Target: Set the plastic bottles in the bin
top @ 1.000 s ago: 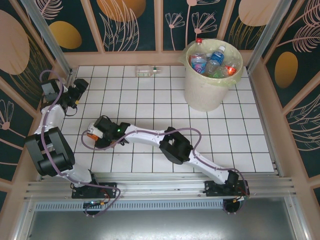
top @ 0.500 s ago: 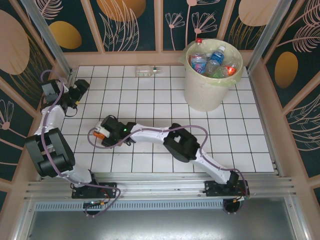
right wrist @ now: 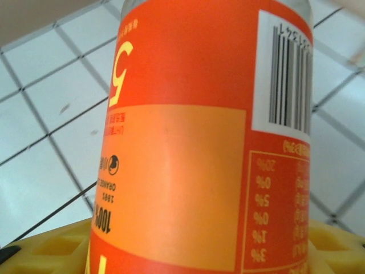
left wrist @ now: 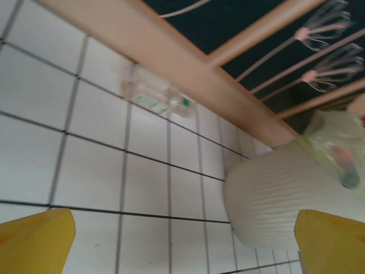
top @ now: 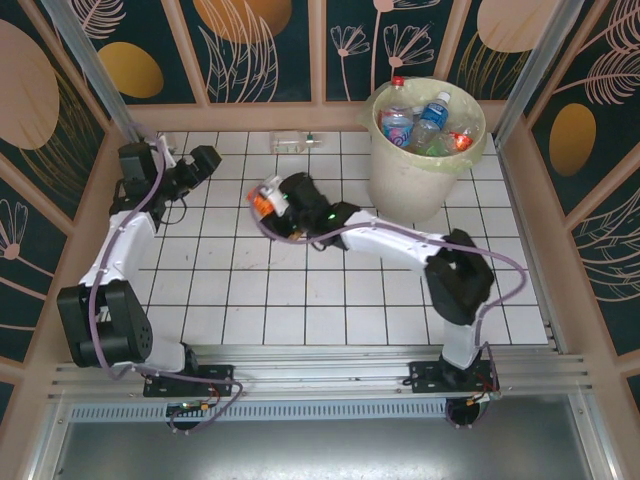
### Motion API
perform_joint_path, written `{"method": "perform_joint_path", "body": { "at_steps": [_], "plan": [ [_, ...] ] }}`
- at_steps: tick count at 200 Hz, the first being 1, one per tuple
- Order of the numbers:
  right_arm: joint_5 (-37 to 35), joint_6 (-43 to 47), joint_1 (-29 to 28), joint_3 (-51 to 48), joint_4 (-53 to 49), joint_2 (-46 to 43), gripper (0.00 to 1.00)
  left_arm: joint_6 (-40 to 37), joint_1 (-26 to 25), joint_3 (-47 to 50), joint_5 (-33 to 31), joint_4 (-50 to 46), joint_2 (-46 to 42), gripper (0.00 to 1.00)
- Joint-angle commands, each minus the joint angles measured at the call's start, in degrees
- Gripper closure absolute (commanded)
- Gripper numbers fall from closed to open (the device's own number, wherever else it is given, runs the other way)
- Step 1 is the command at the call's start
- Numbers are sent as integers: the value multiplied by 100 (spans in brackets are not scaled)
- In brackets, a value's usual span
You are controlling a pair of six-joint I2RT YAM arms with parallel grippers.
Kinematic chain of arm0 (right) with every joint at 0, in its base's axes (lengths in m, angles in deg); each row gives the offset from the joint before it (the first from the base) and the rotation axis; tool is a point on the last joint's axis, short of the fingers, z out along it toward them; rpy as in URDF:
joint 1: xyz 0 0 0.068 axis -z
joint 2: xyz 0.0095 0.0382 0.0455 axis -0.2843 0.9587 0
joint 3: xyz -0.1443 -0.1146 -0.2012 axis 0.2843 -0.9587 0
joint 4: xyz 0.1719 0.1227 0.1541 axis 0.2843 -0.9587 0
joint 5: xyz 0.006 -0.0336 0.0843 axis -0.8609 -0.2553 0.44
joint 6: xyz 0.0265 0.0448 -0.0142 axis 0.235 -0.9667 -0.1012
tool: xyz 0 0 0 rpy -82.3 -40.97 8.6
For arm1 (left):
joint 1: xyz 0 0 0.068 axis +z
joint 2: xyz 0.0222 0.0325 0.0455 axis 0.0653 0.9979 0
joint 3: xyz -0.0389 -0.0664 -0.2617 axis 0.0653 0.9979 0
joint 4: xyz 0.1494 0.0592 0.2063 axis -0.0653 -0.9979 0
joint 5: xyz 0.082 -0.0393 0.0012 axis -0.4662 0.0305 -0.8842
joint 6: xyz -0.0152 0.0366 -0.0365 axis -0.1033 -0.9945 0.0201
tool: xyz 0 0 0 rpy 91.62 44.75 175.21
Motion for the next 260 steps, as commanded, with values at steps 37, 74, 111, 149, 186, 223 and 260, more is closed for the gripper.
{"method": "perform_joint_path", "body": {
  "at_steps": [37, 74, 111, 149, 186, 223, 260],
  "plan": [
    [-536, -163, 846, 230, -299, -1259, 45, -226, -871, 365, -159, 482, -440, 1],
    [-773, -222, 1575, 635, -291, -1631, 45, -333, -1139, 651, -220, 523, -618, 1],
    [-634, -566, 2550, 1012, -131, -1656, 44, -364, -1463, 734, -223, 640, -717, 1],
    [-166, -917, 3469, 1607, -120, -1206, 44, -653, -1750, 734, -148, 531, -742, 1],
    [213, -1080, 4013, 2232, -137, -589, 44, -832, -1813, 892, -181, 280, -875, 1],
    [287, -1197, 4357, 3013, -313, 160, 44, -841, -1826, 875, -246, 170, -935, 1],
    [284, -1271, 4567, 3537, -444, 822, 44, -856, -1842, 884, -300, 117, -939, 1]
  ]
}}
